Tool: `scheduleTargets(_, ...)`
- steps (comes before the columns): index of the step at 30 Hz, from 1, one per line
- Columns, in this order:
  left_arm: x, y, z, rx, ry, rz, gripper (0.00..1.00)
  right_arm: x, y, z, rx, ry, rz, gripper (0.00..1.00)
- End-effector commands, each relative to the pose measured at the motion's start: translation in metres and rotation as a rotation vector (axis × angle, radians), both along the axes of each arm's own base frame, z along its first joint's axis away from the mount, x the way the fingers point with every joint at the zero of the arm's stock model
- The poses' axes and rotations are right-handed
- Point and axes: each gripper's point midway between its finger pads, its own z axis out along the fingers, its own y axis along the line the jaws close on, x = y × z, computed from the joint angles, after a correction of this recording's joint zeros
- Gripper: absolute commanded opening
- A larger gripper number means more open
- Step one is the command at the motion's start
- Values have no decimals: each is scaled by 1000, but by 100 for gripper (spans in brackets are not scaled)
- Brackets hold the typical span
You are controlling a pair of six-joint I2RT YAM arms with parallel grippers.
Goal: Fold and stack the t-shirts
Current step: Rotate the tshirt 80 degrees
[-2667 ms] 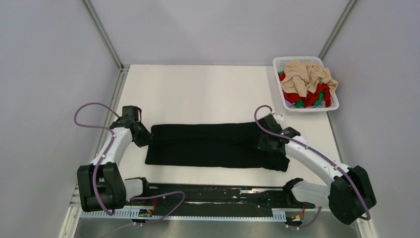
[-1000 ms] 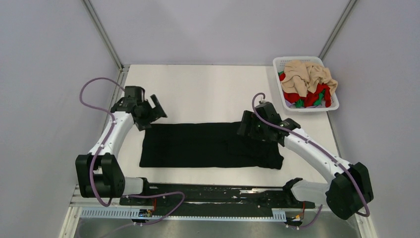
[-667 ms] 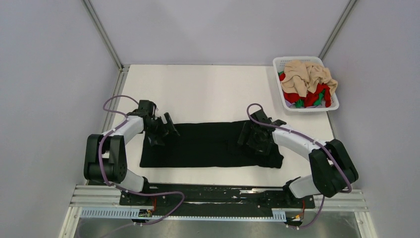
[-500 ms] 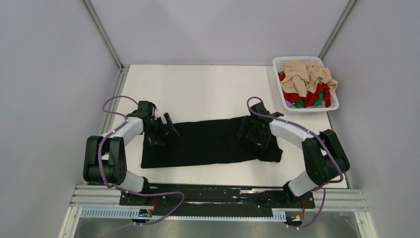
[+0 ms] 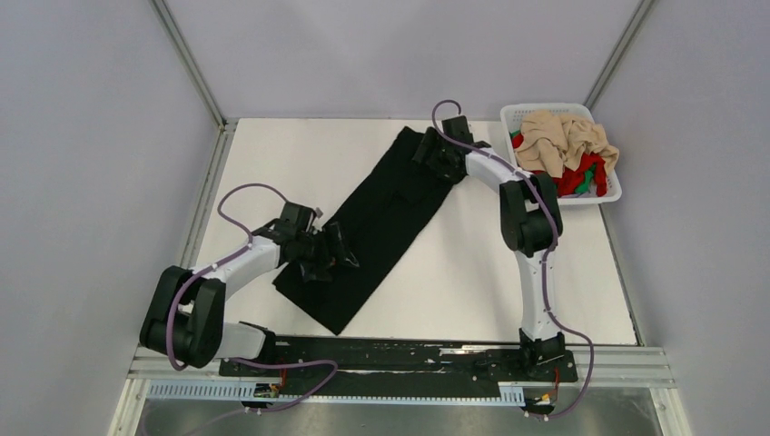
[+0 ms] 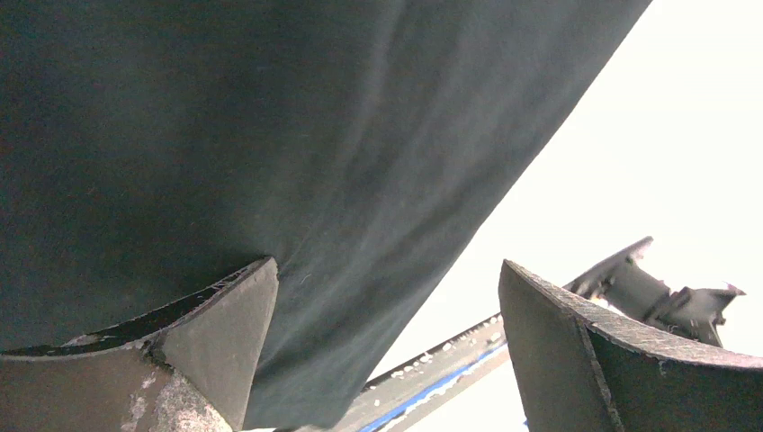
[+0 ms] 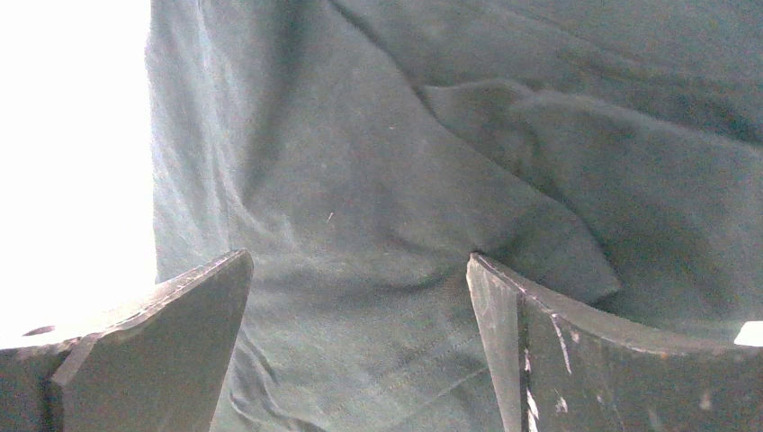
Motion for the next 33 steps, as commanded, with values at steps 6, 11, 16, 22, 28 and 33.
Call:
scheduleTargets(6,-11,-74,-12,-111,37,-208,100,75,63,-32,190,-92,130,99)
scheduleTargets(11,-9,-101,-1,-134,2,-319,100,98,72,4,218,-214,161,100)
scheduleTargets(16,8,-109,32,-132,-124,-365,100,102,66,102,145,-437,236,100)
scheduleTargets(22,13,-79,74,-1,-274,-317,100,48,53,160,97,-482,299,100)
scheduleTargets(28,-6,17,69,343,-256,-72,100,-47,35,133,23,-351,300,100)
scheduleTargets(33,-32,52,44,327,-143,51,100,-156,37,88,35,-163,391,100)
